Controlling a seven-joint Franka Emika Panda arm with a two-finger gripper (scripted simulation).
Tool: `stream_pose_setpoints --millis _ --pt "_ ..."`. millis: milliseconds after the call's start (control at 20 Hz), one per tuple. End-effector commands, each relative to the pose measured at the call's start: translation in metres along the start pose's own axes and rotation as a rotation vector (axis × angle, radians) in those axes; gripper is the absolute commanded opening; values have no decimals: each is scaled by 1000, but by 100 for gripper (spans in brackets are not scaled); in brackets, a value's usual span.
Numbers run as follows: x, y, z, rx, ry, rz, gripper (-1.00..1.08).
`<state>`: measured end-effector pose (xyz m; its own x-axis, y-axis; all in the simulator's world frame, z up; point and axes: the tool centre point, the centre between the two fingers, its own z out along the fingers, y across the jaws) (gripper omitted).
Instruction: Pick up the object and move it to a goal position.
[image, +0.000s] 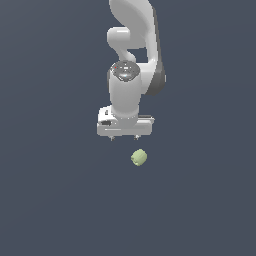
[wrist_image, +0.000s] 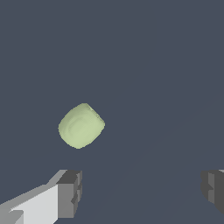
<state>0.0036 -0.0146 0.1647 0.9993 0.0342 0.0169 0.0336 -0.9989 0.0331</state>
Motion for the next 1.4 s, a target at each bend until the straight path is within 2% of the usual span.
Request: stream_pose_setpoints --millis 0,500,950,1350 --pt "0 0 0 0 0 0 100" --pt "-5 -16 8 -2 -13 -75 100" --pt "-4 -18 11 -2 -14 -98 100" --pt "2 -27 22 2 -15 -216 100"
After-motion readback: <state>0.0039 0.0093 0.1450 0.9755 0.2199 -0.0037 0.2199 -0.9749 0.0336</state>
